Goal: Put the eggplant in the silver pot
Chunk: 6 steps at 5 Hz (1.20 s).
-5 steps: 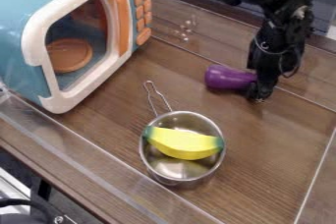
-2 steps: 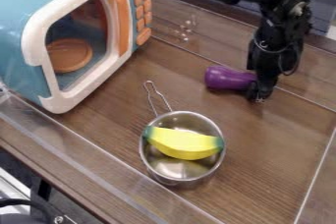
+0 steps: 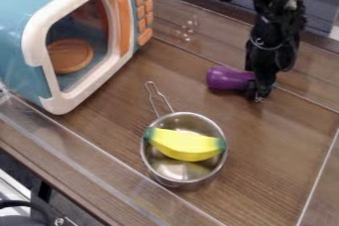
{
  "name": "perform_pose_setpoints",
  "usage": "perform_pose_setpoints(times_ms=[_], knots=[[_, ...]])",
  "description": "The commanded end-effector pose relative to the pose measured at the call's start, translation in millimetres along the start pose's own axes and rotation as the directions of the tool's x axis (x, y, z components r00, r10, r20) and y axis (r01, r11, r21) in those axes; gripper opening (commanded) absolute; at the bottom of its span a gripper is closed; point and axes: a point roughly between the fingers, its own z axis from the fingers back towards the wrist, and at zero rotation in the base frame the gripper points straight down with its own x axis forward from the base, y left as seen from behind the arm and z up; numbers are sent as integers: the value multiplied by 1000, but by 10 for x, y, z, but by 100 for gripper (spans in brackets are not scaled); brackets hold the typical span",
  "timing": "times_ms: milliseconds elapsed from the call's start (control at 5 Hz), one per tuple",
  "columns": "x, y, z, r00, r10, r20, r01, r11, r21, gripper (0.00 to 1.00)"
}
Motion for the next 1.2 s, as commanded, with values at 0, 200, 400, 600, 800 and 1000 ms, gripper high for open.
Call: perform_pose_setpoints(times_ms=[0,200,400,600,800,1000], knots=[[-133,17,-45,1000,17,-12,-17,999,-32,100],[-67,-8,-35,1000,27,-2,-27,998,-57,100],[0,-43,-25,999,36,6,-35,996,-81,0],[-41,-61,62,999,13,31,-10,994,-111,0],[-78,-80,183,999,-3,54,11,990,-142,0],[42,-29,271,995,-55,83,69,982,-178,0]])
